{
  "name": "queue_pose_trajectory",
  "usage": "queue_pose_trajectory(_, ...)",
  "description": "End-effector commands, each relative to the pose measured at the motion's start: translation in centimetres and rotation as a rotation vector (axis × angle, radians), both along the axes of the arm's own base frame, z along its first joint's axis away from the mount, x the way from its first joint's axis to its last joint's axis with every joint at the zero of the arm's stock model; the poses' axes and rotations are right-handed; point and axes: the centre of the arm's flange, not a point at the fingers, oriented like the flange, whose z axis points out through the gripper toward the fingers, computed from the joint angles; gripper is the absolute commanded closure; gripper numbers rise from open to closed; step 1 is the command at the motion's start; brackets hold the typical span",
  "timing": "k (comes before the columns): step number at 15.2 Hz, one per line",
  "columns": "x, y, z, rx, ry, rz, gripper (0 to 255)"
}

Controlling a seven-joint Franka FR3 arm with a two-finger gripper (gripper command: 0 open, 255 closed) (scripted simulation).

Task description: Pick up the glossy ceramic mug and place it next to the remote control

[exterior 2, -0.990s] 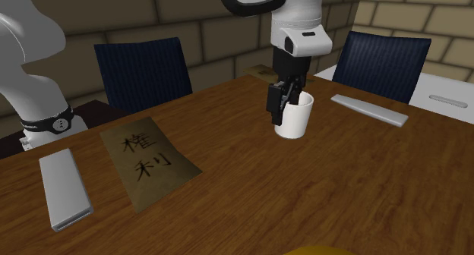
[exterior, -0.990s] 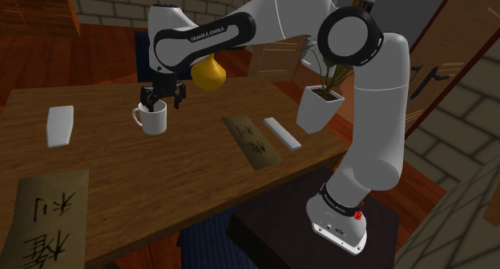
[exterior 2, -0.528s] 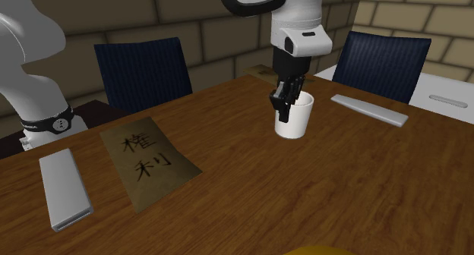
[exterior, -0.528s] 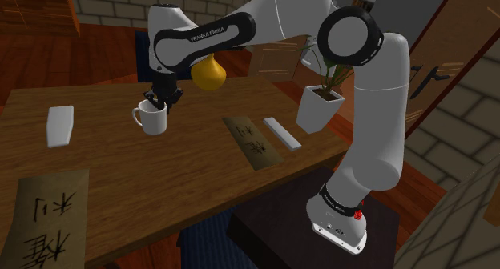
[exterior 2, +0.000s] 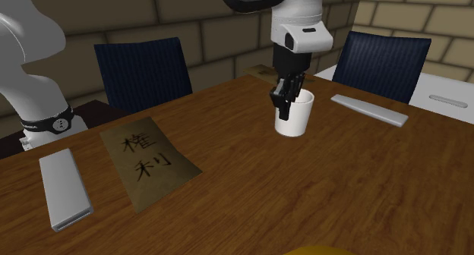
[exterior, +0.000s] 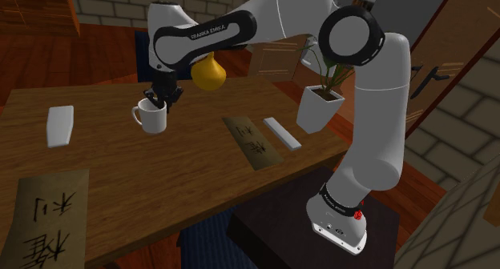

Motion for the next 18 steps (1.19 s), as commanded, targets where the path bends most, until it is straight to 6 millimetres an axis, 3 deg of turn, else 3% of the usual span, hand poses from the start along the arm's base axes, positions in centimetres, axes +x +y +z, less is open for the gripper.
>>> queue_pose_trajectory(1,0.0,-0.1,1.0,0.000,0.000,0.000,255)
queue_pose_trajectory(18,0.0,-0.1,10.0,0.000,0.000,0.000,255)
